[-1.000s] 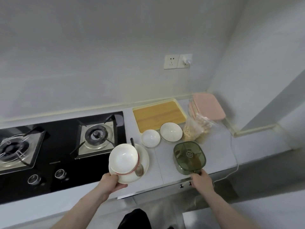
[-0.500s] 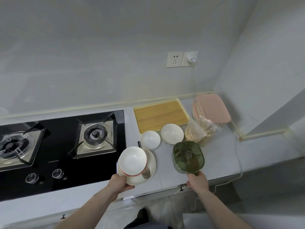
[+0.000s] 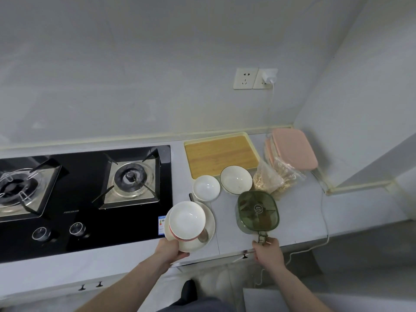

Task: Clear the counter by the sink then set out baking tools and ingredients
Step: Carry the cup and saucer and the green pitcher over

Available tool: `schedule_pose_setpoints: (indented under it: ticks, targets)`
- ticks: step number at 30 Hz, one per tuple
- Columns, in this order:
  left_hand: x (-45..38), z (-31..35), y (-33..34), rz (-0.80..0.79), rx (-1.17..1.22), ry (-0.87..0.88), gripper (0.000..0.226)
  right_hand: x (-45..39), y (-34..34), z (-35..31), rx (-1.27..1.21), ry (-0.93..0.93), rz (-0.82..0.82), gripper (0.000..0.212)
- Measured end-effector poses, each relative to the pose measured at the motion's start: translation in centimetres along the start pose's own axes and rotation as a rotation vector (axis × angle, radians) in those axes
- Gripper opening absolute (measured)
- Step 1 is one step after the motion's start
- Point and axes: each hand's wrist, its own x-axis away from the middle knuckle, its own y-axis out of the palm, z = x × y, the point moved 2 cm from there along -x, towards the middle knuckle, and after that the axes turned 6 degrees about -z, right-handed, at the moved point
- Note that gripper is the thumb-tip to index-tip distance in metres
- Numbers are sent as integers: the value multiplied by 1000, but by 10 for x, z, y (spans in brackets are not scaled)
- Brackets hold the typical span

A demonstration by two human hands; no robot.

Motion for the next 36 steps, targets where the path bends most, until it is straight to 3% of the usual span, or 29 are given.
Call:
schedule_pose_setpoints:
  ticks: [8,12,19,24,29,36]
  targets:
    - [8,-11,2,8,-29,-5,21,28,8,-8,-64,-32,10,44]
    - [6,-13,6,-11,-18,-2,19,-22,20,27,-58,-50,25,65]
    - [0,-14,19,-42,-18,-34,18,22,13,-10,8,-69,27,51]
    - [-7,-13,24,-35,0,-65,19,28,10,-19,141,-81,-10,23]
    - [-15,-9,25,-59,35,-102,19,22,14,-21,231,-90,12,11]
    - [-19,-9,23,-65,83,-126,24,16,23,-26,339,-126,-17,16]
